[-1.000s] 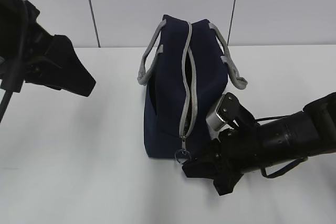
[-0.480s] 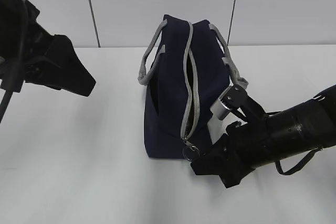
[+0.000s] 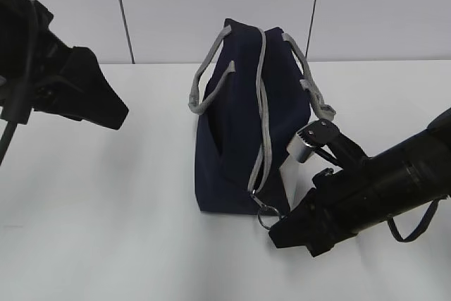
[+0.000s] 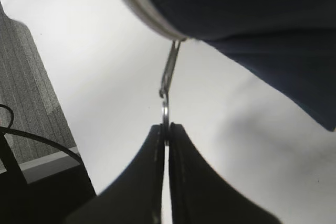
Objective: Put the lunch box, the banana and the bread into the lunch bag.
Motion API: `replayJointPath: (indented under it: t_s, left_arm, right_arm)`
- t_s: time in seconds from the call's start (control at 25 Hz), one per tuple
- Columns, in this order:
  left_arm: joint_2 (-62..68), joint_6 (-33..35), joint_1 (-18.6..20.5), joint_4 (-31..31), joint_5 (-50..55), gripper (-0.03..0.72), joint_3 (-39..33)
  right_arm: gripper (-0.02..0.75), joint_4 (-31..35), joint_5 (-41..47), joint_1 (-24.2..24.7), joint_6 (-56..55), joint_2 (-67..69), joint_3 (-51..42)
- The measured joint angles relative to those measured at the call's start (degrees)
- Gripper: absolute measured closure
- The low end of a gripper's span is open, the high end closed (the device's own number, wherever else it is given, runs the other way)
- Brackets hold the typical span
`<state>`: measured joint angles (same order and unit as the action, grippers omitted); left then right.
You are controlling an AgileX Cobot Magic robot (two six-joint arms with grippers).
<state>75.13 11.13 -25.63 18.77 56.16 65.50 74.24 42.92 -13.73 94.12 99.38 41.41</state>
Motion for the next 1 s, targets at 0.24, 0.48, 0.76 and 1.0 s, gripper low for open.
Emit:
replayJointPath:
  t_s: [0.24,0.48,0.76,1.0]
  left_arm:
    - [0.0,0.0,0.0,-0.02,0.0,0.244,0.0]
    - [0.0,0.0,0.0,-0.02,-0.06,0.244,0.0]
    - [0.0,0.05,0.0,-0.16,-0.89,0.244,0.0]
    - [0.0,0.18,0.0,-0.2,-1.8,0.244,0.0]
  right_arm:
    - [0.738,-4.43,-0.08,0.0,-6.29,0.0,0.0]
    - [0.738,-7.15,-0.08,0.0,-9.68,-2.53,0.65]
    - [0.738,-10.83,0.86,0.0,-13.13,-10.38,4.76]
    - [0.738,-15.3,2.7,0.0,-16.63,-12.3,8.83]
